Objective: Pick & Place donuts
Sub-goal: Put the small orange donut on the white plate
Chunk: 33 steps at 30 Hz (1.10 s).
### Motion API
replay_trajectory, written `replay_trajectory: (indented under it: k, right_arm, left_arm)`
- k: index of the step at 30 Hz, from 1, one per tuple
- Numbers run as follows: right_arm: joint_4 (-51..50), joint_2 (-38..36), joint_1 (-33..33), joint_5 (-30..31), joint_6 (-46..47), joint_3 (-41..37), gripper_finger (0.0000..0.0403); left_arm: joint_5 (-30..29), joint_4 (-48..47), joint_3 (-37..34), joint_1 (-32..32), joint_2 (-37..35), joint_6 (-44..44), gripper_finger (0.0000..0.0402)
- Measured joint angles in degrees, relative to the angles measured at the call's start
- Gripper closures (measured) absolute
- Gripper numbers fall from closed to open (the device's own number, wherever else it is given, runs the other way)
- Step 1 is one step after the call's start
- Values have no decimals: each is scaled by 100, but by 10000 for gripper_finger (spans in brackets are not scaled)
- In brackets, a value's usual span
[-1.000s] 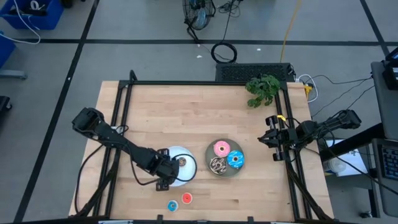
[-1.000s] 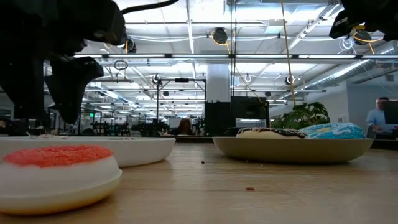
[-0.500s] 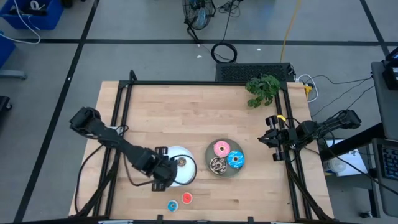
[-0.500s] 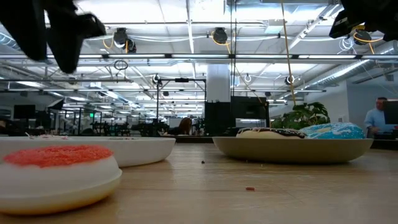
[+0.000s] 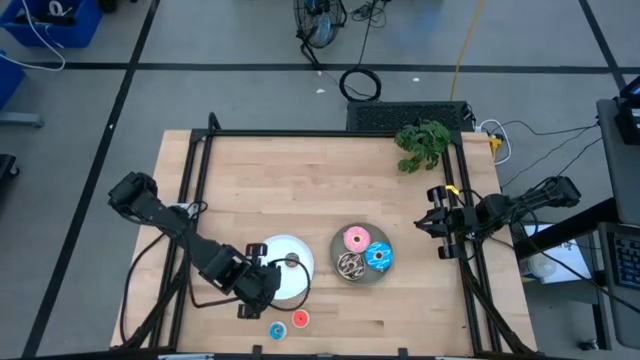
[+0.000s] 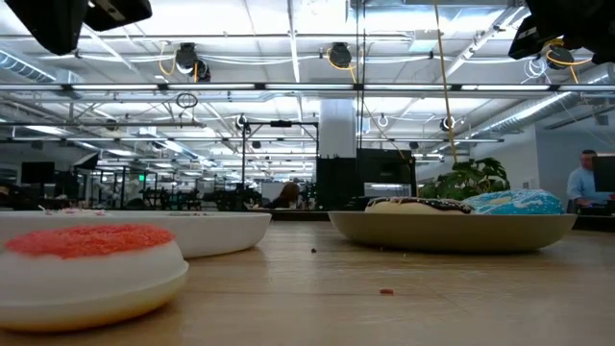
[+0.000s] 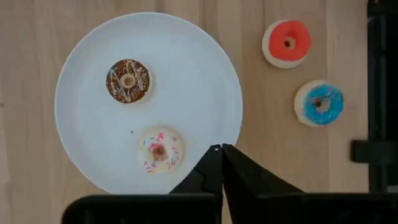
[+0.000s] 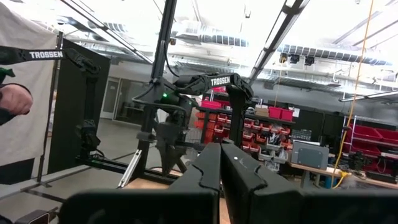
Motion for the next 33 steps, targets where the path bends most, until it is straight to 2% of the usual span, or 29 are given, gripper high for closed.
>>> replay_trajectory:
  k: [6, 11, 21, 28, 33]
  right_arm:
    - [23, 0, 1, 0, -43, 1, 403]
    - [35, 0, -1, 0, -161, -1, 403]
    - [1, 2, -1, 0, -165, -1, 403]
    - [1, 2, -1, 0, -167, 1, 403]
    - [-1, 2, -1, -1, -167, 1, 403]
  left_arm:
    - [-71, -2, -2, -135, 0, 220, 393]
    - [-398, 335, -7, -135, 0, 112, 398]
    - [-426, 617, -7, -54, 0, 324, 386]
    - [-710, 1628, -9, 23, 36, 346, 396]
    - [-696, 1706, -9, 55, 52, 478, 398]
